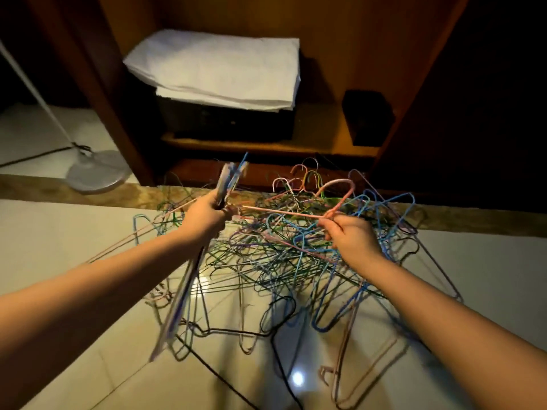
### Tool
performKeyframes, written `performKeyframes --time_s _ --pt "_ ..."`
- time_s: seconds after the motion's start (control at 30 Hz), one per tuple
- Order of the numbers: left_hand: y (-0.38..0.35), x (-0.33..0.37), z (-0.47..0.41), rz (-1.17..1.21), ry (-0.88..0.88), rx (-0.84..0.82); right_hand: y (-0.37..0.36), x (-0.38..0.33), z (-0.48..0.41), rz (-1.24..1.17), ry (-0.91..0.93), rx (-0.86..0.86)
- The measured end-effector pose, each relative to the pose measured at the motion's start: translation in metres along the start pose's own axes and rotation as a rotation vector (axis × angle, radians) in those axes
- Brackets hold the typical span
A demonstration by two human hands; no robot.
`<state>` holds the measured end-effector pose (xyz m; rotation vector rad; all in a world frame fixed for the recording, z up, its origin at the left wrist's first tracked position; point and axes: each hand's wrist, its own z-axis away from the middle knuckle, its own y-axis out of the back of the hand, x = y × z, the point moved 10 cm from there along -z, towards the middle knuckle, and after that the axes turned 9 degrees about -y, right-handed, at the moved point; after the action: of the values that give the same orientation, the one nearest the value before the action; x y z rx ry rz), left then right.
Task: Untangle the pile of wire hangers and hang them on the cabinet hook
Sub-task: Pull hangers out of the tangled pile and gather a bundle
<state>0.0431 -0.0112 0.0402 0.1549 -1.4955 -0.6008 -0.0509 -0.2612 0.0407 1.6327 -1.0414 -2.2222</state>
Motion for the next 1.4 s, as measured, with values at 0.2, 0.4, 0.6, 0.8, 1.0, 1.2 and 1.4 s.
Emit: performKeyframes --time_s 0.2,0.4,0.6,0.8,1.0,1.2,1.4 --pt "0.033 0.014 0.012 0.422 0.113 0.108 0.014 -0.022 0.023 -0.128 0.056 0.087" --pt "0.027 0.020 0.030 0.416 0.196 0.052 0.010 -0.056 0.033 -0.179 0.042 0.106" --pt "-0.012 0.030 0.045 0.499 0.223 -0.040 -0.025 -0.105 0.033 0.009 0.113 -0.002" --pt "-0.042 0.048 0.060 0.708 0.186 -0.154 -0.040 -0.100 0.053 -0.170 0.131 -0.091" --pt "-0.049 0.058 0.067 0.749 0.147 -0.208 -0.032 -0.088 0.055 -0.250 0.083 -0.067" --pt "-0.051 0.055 0.072 0.691 0.159 -0.223 -0.042 -0.080 0.060 -0.276 0.063 -0.151" --pt "-0.053 0.046 0.074 0.651 0.172 -0.242 -0.055 -0.068 0.070 -0.307 0.047 -0.286"
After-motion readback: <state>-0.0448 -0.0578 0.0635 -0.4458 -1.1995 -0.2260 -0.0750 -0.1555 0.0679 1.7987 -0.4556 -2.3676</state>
